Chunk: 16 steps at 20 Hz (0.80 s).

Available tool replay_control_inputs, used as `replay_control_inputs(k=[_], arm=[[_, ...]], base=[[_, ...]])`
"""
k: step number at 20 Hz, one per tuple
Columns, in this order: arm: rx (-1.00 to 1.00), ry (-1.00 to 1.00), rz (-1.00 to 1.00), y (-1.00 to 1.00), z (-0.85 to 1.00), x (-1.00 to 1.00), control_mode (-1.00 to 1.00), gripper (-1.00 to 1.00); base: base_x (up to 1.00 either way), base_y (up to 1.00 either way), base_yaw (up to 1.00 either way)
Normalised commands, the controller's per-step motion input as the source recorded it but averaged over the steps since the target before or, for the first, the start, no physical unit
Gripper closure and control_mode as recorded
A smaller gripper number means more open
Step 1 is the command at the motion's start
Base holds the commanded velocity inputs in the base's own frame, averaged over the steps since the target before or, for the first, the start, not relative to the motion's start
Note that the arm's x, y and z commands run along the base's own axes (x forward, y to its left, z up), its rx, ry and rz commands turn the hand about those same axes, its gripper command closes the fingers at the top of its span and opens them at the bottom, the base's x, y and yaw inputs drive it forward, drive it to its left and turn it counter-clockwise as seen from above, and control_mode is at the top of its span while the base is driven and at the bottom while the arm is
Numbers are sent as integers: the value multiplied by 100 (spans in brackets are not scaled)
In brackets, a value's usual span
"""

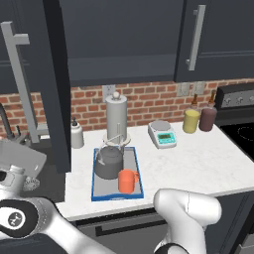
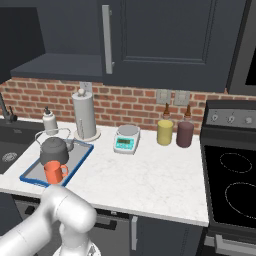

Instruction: Pick the kettle from the counter and place it on the tray. Then pick the mug from the cabinet and place it on the tray. Then close the cabinet doors.

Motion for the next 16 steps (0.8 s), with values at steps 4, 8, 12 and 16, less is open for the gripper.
replay_control_inputs(k=[4,8,12,16], arm=[[5,-3,0,-33,25,1,-100,100],[7,-4,0,-42,25,0,-100,100],[8,-6,0,-46,23,0,-100,100],[9,-5,0,-49,24,0,-100,100]], base=[[0,0,0],[0,0,0],[0,0,0],[0,0,0]])
